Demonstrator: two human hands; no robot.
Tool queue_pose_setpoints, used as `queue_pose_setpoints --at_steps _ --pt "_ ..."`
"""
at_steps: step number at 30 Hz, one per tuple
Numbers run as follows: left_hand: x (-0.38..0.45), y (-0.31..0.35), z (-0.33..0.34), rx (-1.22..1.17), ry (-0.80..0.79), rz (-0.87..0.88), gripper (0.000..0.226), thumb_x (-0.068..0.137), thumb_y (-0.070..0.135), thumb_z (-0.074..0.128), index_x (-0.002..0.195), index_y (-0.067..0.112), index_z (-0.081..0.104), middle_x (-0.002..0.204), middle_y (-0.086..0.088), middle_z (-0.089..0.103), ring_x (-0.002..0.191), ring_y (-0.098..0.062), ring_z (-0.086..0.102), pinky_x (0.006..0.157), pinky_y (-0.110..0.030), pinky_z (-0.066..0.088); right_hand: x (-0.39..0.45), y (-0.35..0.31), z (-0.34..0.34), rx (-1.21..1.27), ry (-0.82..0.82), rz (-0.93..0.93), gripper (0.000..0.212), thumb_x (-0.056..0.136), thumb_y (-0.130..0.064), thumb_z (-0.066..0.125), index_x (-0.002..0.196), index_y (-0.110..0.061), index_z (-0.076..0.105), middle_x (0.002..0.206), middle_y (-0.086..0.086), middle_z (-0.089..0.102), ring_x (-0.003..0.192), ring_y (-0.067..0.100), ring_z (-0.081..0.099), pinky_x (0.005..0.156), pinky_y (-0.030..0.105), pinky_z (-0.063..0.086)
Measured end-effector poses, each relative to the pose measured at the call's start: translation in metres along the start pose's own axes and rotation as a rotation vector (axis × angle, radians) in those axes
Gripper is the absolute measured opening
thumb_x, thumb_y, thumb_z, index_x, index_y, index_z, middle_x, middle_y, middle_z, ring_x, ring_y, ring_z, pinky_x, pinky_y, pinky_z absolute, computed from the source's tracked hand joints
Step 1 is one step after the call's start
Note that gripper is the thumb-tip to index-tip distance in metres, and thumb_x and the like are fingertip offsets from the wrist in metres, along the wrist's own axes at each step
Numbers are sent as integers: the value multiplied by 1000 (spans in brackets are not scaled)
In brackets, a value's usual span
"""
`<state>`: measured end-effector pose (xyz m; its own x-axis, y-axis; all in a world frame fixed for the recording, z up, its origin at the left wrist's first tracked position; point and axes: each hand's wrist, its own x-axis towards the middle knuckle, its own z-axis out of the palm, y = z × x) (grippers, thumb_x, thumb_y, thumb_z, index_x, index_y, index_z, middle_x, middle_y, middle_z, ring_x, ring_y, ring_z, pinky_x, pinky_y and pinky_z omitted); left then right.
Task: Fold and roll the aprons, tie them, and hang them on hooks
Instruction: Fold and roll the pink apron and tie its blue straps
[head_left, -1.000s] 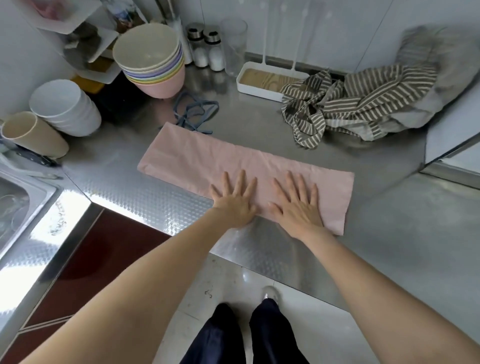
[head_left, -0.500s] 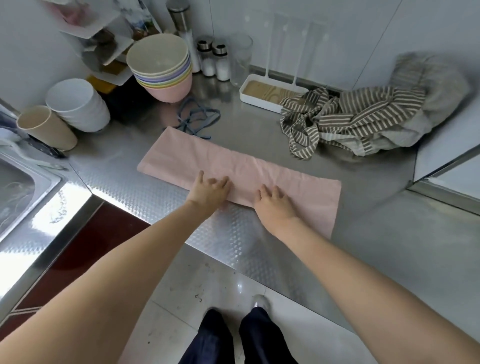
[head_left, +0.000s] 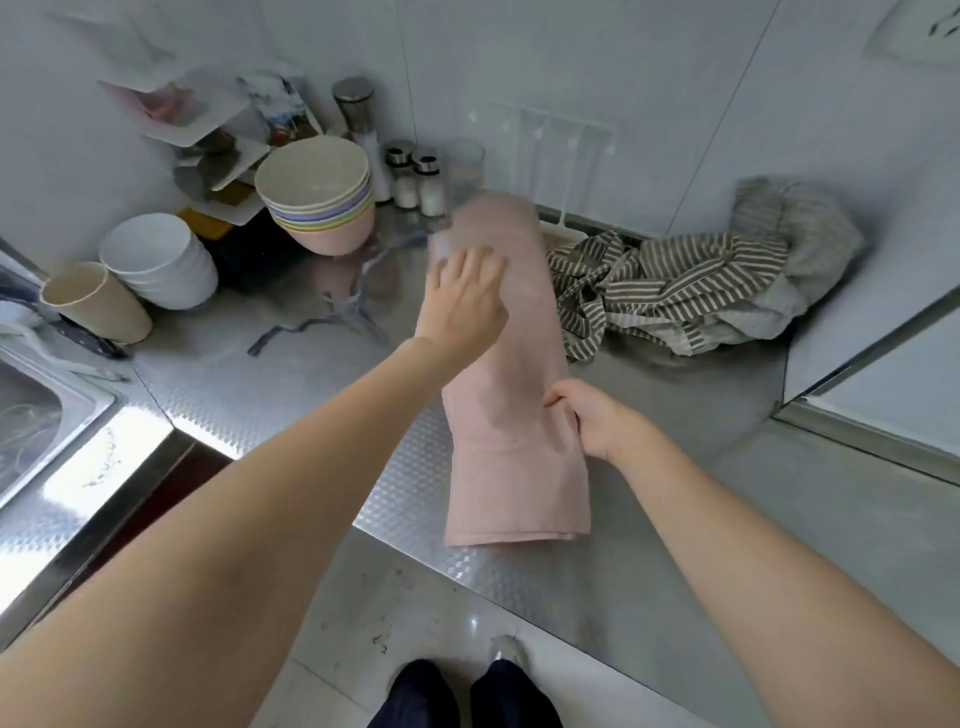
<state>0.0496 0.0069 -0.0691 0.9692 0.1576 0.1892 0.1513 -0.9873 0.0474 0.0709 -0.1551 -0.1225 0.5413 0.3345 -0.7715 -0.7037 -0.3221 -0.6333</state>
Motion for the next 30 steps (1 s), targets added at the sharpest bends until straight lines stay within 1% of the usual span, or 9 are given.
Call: queue_pose_setpoints --at_steps 3,6,9,13,15,17,20,25,30 --pt "-39 -1 39 -110 -547 -57 55 97 32 41 147 27 20 156 -3 10 143 -30 8 111 -50 21 29 30 -11 -123 186 -35 34 80 5 49 113 -2 53 80 16 57 43 15 60 50 24 50" --pt "-68 1 67 -185 -778 -158 58 95 25 46 146 27 20 154 -5 11 142 -31 9 111 -47 24 33 45 -9 -148 269 -91 34 78 4 63 109 -3 52 87 15 57 60 17 61 53 25 47" --pt "-79 8 69 -437 -668 -518 58 92 16 50 144 20 25 144 -12 27 132 -33 29 105 -39 33 32 47 -1 -256 286 -159 50 74 3 68 117 -3 43 111 16 54 100 28 57 85 38 49" --pt "-85 0 72 -849 -530 -916 49 90 17 53 133 9 32 126 -15 45 112 -34 52 95 -43 47 27 53 7 -383 266 -271 72 75 0 69 136 -8 31 137 14 46 122 31 47 103 40 39" --pt "-90 -9 73 -988 -519 -986 28 89 17 57 112 5 46 97 -12 56 81 -26 59 70 -33 54 23 55 8 -523 234 -306 88 78 -7 70 147 -8 15 148 12 31 135 29 32 111 34 29" --pt "-92 -13 70 -1001 -513 -924 12 91 15 55 94 4 54 74 -7 52 60 -20 49 46 -22 42 20 56 8 -725 228 -313 96 80 -20 72 150 -12 6 152 16 20 141 29 20 111 33 23" --pt "-84 -15 65 -1043 -382 -805 18 92 15 52 109 7 52 85 -5 54 84 -25 54 63 -29 45 16 59 18 -878 240 -274 93 80 -42 68 149 -20 10 144 17 17 135 36 25 111 38 26" --pt "-96 -16 70 -722 -511 -780 40 95 21 44 130 3 35 123 -19 52 112 -36 53 95 -42 46 4 64 35 -1194 466 -423 62 86 -32 59 138 -14 30 141 12 21 126 35 26 104 43 31" --pt "-120 -21 73 -870 -487 -884 28 92 19 51 116 7 44 110 -19 58 95 -34 60 86 -45 52 -20 79 53 -1459 120 -595 69 80 -54 60 137 -23 36 136 6 29 127 27 24 104 41 24"
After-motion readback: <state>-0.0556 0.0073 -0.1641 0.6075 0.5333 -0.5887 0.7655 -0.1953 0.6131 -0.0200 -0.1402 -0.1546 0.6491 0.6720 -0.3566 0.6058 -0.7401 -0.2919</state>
